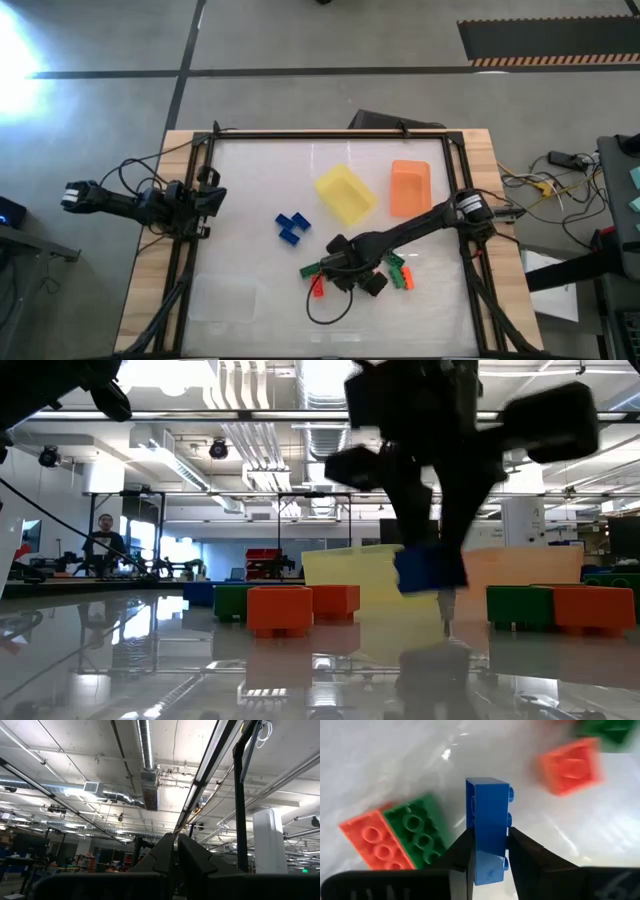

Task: Sort & place blocks by color
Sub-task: Put the blue game piece into the yellow bin

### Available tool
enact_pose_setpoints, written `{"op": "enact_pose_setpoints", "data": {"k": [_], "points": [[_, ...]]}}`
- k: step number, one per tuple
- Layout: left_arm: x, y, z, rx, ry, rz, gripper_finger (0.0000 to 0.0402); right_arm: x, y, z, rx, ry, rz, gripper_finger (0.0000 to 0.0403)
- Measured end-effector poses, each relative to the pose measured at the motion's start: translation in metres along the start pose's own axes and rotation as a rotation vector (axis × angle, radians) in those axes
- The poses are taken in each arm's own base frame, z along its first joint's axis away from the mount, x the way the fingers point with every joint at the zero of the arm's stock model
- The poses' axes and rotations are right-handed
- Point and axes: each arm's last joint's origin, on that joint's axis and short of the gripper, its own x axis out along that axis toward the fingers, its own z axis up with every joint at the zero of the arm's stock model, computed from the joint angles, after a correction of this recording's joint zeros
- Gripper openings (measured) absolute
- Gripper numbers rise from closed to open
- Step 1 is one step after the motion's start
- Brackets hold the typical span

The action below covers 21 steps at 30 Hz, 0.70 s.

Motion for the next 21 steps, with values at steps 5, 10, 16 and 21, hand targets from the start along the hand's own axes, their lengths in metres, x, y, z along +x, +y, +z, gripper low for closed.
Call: {"op": "enact_pose_setpoints", "data": {"k": [5,10,16,21], "points": [[0.000,0.000,0.000,0.000,-0.001,0.000,0.0010,-0.033,-0.020,-0.007,0.205,-0.023,-0.152,0.0076],[0.000,0.000,0.000,0.000,-0.001,0.000,0.0010,-0.064,-0.064,-0.030,0.591,-0.046,-0.212,0.0076],[0.000,0.000,0.000,0.000,-0.001,0.000,0.0010,-0.075,-0.116,-0.075,1.109,-0.077,-0.239,0.0077],[0.000,0.000,0.000,0.000,-0.001,0.000,0.0010,-0.075,-0.147,-0.115,1.321,-0.059,-0.253,0.0078]]}}
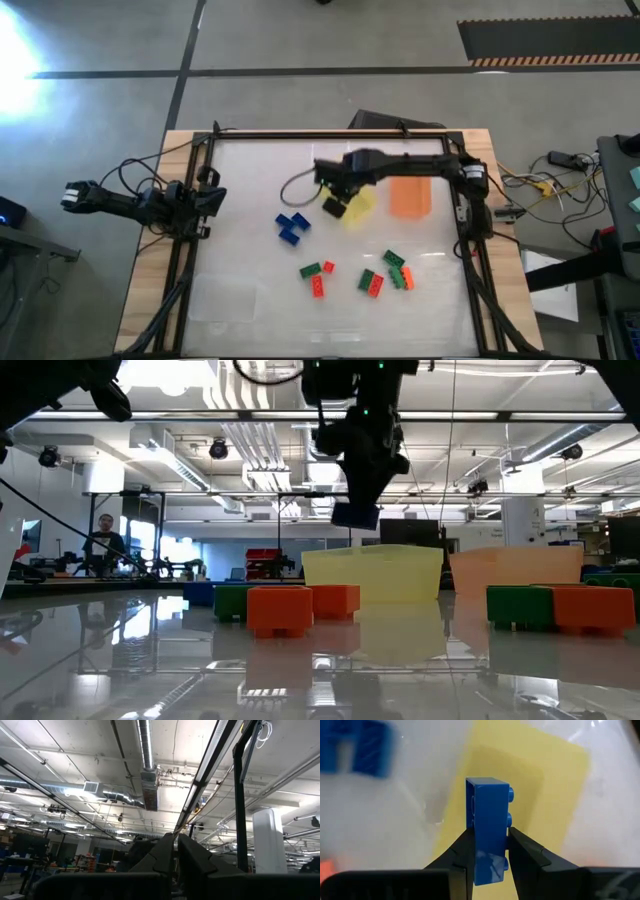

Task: Sort & place blocks by color
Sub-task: Put the blue game piece into the yellow bin

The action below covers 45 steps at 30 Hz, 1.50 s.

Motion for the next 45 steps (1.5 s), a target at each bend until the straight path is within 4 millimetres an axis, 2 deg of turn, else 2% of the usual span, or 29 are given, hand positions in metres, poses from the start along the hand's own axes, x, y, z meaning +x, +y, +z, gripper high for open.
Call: {"op": "enact_pose_setpoints", "data": {"k": [4,7,37,41,45], "points": [[0.000,0.000,0.000,0.000,0.000,0.000,0.0010,0.010,-0.026,0.009,0.081,-0.004,-0.016,0.0078],[0.000,0.000,0.000,0.000,0.000,0.000,0.0010,0.015,-0.034,0.013,0.107,-0.020,-0.016,0.0079],[0.000,0.000,0.000,0.007,0.000,0.001,0.0010,0.073,-0.032,-0.007,0.119,-0.057,-0.001,0.0080],[0.000,0.000,0.000,0.007,0.000,0.001,0.0010,0.076,-0.031,-0.007,0.120,-0.078,0.007,0.0097],[0.000,0.000,0.000,0.007,0.000,0.001,0.0010,0.076,-0.031,-0.007,0.121,-0.082,0.008,0.0133]]}}
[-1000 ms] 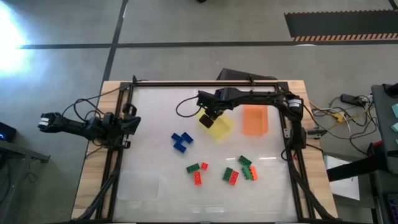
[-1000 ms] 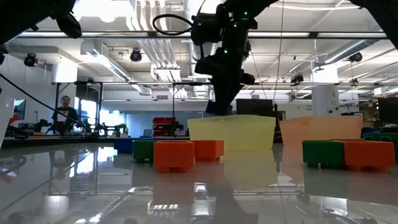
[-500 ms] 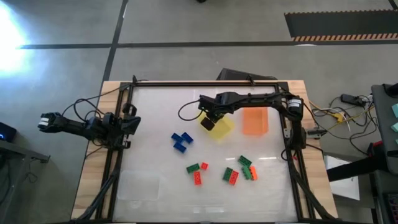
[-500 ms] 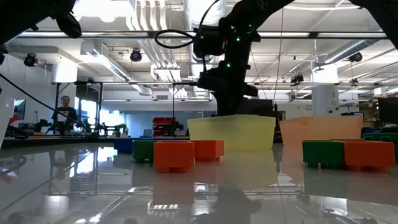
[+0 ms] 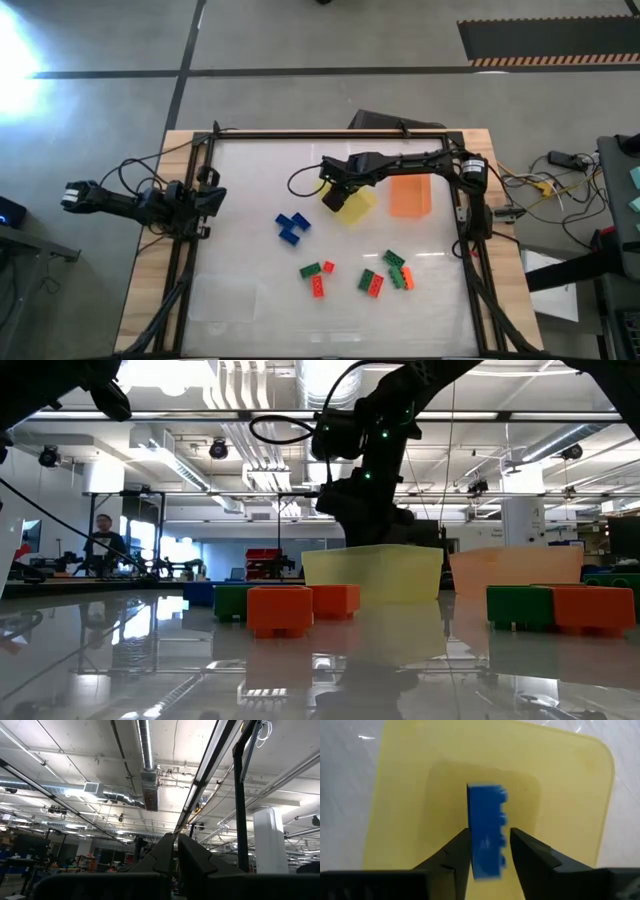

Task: Sort & place blocks by color
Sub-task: Put the blue game piece into the yellow bin, then put the green game piece into the orange bin

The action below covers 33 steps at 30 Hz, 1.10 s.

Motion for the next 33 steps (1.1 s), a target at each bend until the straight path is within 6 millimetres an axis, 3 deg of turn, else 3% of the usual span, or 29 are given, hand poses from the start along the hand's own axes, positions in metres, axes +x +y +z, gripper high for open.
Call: {"op": "enact_pose_setpoints", "data": {"k": [8,19,26,33], "points": [[0.000,0.000,0.000,0.000,0.000,0.000,0.0010,-0.005,0.001,0.003,-0.001,0.004,-0.001,0.0179],[0.000,0.000,0.000,-0.002,0.000,0.000,0.0010,-0.055,0.031,0.011,-0.089,0.019,0.027,0.0167],[0.000,0.000,0.000,-0.004,0.001,0.000,0.0010,-0.085,0.064,-0.010,-0.185,0.087,0.153,0.0157],[0.000,0.000,0.000,-0.008,0.001,0.000,0.0010,-0.097,0.092,-0.037,-0.180,0.206,0.249,0.0165]]}}
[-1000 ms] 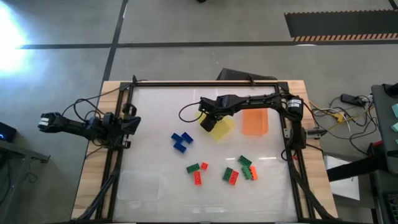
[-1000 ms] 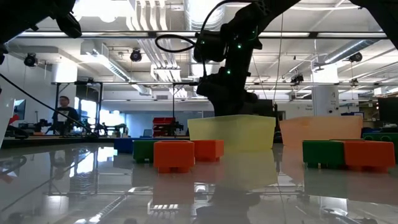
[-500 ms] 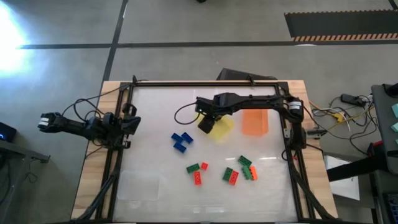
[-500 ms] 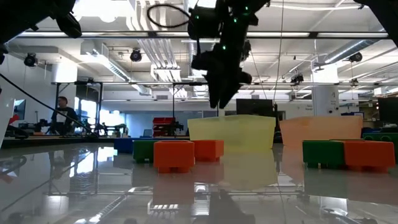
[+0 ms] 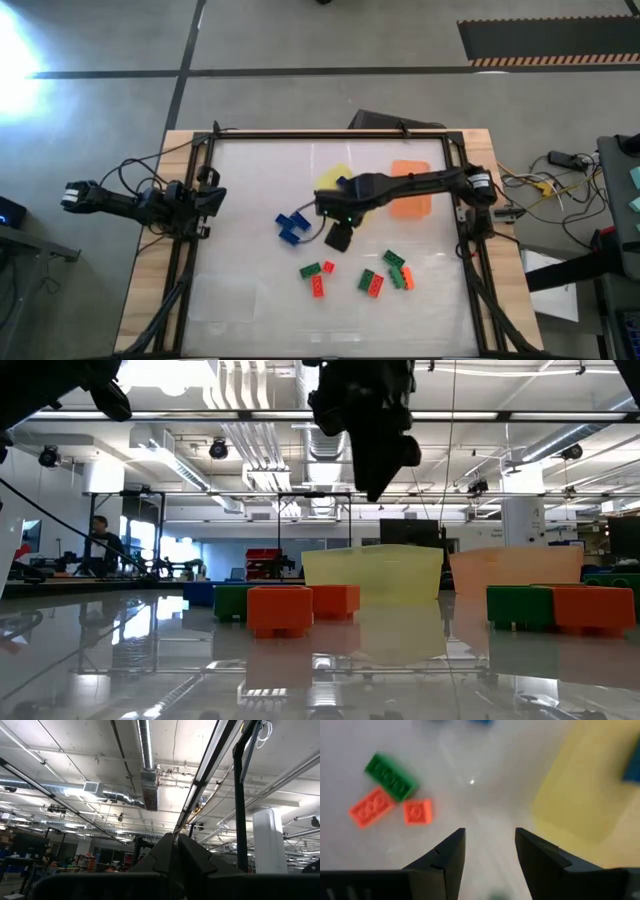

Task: Sort & place blocks by color
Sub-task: Put the green game piece into the orange bin

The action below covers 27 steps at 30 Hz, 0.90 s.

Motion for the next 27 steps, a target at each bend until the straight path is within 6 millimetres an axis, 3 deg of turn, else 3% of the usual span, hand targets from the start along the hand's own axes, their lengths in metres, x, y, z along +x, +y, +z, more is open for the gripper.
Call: {"op": "enact_pose_setpoints", "data": {"k": [8,14,27], "points": [[0.000,0.000,0.000,0.000,0.000,0.000,0.0010,0.002,0.024,-0.034,0.053,0.138,-0.110,0.0207],[0.000,0.000,0.000,0.000,0.000,0.000,0.0010,0.020,0.031,-0.059,0.082,0.216,-0.206,0.0239],[0.000,0.000,0.000,0.000,0.001,0.000,0.0010,0.063,0.019,-0.099,0.132,0.364,-0.335,0.0253]]}}
